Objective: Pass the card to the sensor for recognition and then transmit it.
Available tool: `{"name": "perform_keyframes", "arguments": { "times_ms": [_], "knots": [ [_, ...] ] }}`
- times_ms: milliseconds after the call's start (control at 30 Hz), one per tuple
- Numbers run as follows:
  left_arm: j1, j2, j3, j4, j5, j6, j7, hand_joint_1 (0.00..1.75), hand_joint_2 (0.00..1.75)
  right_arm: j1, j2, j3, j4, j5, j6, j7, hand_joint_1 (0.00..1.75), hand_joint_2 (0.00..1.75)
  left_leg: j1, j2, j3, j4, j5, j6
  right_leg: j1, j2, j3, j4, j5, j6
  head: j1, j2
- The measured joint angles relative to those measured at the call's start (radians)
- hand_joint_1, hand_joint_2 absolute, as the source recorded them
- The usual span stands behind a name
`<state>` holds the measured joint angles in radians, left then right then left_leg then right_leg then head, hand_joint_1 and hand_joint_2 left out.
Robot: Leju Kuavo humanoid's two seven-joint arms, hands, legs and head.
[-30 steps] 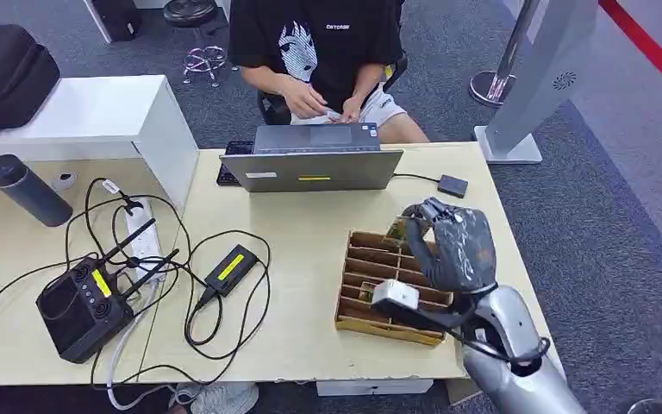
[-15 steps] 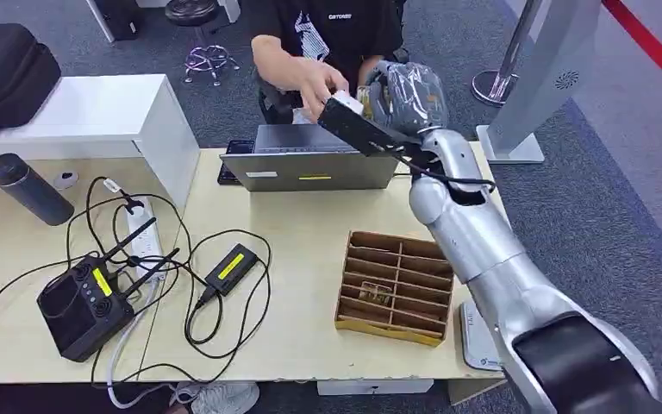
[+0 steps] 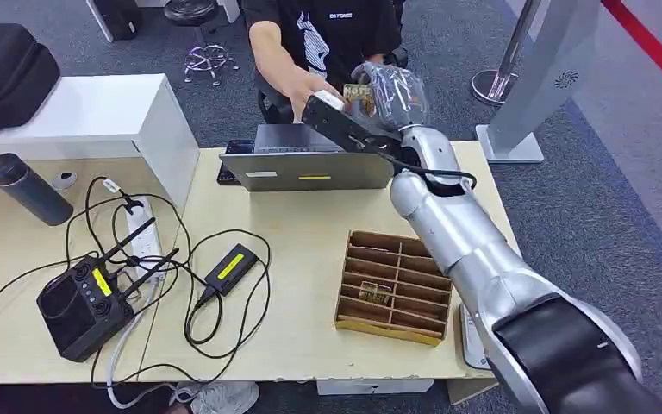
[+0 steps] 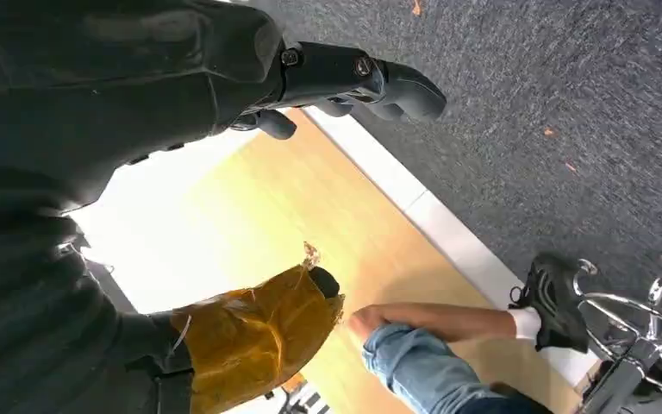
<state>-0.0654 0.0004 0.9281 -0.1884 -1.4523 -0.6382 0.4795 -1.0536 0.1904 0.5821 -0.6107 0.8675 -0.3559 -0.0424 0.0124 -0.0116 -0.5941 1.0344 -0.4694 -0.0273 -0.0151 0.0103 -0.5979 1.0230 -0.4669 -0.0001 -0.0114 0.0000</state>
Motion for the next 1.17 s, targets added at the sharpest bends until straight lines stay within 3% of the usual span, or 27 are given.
{"name": "perform_keyframes", "arguments": {
  "times_ms": [133,267,367,600,667,767,800,833,967,1167],
  "knots": [
    [0.000,0.000,0.000,0.000,0.015,0.000,0.007,0.00,1.75,0.000,0.000,-0.017,0.015,-0.114,0.113,-0.058,0.00,1.75,0.000,0.000,0.000,0.000,0.000,0.000,0.000,0.000,0.000,0.000,0.000,0.000,0.000,0.000],
    [0.003,-0.001,0.001,0.000,0.036,0.000,0.021,0.00,1.75,0.005,-0.012,-0.087,0.035,-0.284,0.227,-0.129,0.00,1.75,0.000,0.000,0.000,0.000,0.000,0.000,0.000,0.000,-0.001,0.000,0.000,0.000,0.000,0.000],
    [0.005,-0.001,0.005,0.000,0.047,0.001,0.026,0.00,1.75,0.025,-0.042,-0.145,0.039,-0.380,0.256,-0.195,0.00,1.75,0.000,-0.002,0.000,0.001,0.000,0.000,0.000,-0.002,0.000,-0.001,0.000,0.000,0.000,0.000],
    [0.006,-0.001,0.005,0.000,0.048,0.002,0.026,0.00,1.75,0.030,-0.048,-0.153,0.039,-0.393,0.258,-0.204,0.00,1.75,0.000,-0.002,0.000,0.001,0.000,0.000,0.000,-0.002,0.000,-0.001,0.000,0.000,0.000,0.000],
    [0.008,-0.002,0.008,0.000,0.054,0.004,0.027,0.00,1.75,0.055,-0.074,-0.198,0.036,-0.467,0.289,-0.241,0.00,1.75,0.000,-0.003,0.000,0.001,0.000,0.000,0.000,-0.004,0.001,-0.001,0.000,0.000,0.000,0.000],
    [0.016,-0.005,0.025,0.000,0.064,0.013,0.035,0.00,1.75,0.202,-0.218,-0.421,0.023,-0.753,0.412,-0.304,0.00,1.75,-0.001,-0.006,-0.001,0.002,-0.002,0.003,0.000,-0.007,0.002,-0.004,0.000,0.002,0.000,0.000],
    [0.016,-0.006,0.031,0.000,0.064,0.013,0.042,0.00,1.75,0.282,-0.298,-0.568,0.067,-0.960,0.511,-0.336,0.00,1.75,-0.001,-0.009,0.000,0.002,-0.003,0.005,0.000,-0.010,0.005,-0.006,-0.001,0.003,0.000,0.000],
    [0.019,-0.008,0.033,0.000,0.064,0.015,0.043,0.00,1.75,0.348,-0.343,-0.672,0.101,-1.050,0.572,-0.366,0.00,1.75,-0.001,-0.012,-0.001,0.002,-0.004,0.006,0.000,-0.012,0.006,-0.006,-0.002,0.005,0.000,0.000],
    [0.022,-0.010,0.035,0.000,0.064,0.019,0.045,0.00,1.75,0.470,-0.407,-0.857,0.164,-1.219,0.701,-0.389,0.00,1.75,-0.001,-0.010,-0.001,0.002,-0.006,0.008,0.000,-0.011,0.005,-0.006,-0.003,0.006,0.000,0.000],
    [0.023,-0.014,0.045,0.000,0.071,0.035,0.059,0.00,1.75,0.635,-0.451,-1.058,0.220,-1.338,0.740,-0.377,0.00,1.75,-0.001,-0.010,-0.001,0.002,-0.008,0.008,0.000,-0.011,0.005,-0.006,-0.005,0.007,0.000,0.000]
  ]
}}
